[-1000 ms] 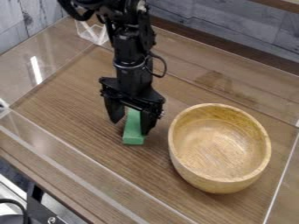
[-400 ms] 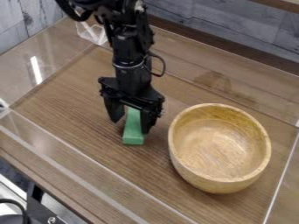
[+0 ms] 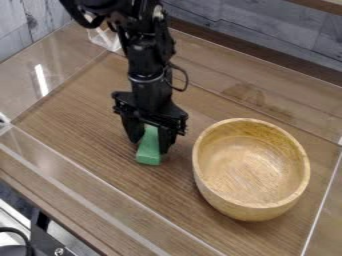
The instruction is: Put green stick into wooden bowl
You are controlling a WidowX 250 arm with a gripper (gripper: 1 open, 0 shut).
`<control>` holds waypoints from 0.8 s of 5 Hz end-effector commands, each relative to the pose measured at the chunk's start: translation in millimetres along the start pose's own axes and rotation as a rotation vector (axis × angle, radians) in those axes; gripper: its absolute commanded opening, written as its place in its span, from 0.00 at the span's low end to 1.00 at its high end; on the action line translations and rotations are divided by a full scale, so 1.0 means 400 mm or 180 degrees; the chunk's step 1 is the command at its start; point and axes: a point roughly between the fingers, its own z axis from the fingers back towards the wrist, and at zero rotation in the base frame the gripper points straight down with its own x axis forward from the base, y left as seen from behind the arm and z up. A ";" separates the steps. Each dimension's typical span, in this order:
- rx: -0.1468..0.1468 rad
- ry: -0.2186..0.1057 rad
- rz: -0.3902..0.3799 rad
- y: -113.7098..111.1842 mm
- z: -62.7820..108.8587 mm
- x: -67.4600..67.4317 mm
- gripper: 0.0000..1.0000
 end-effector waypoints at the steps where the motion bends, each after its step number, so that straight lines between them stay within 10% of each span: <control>1: 0.0021 -0.0067 0.0029 0.003 0.014 0.010 0.00; 4: -0.0078 0.0032 0.0130 -0.008 0.043 0.014 0.00</control>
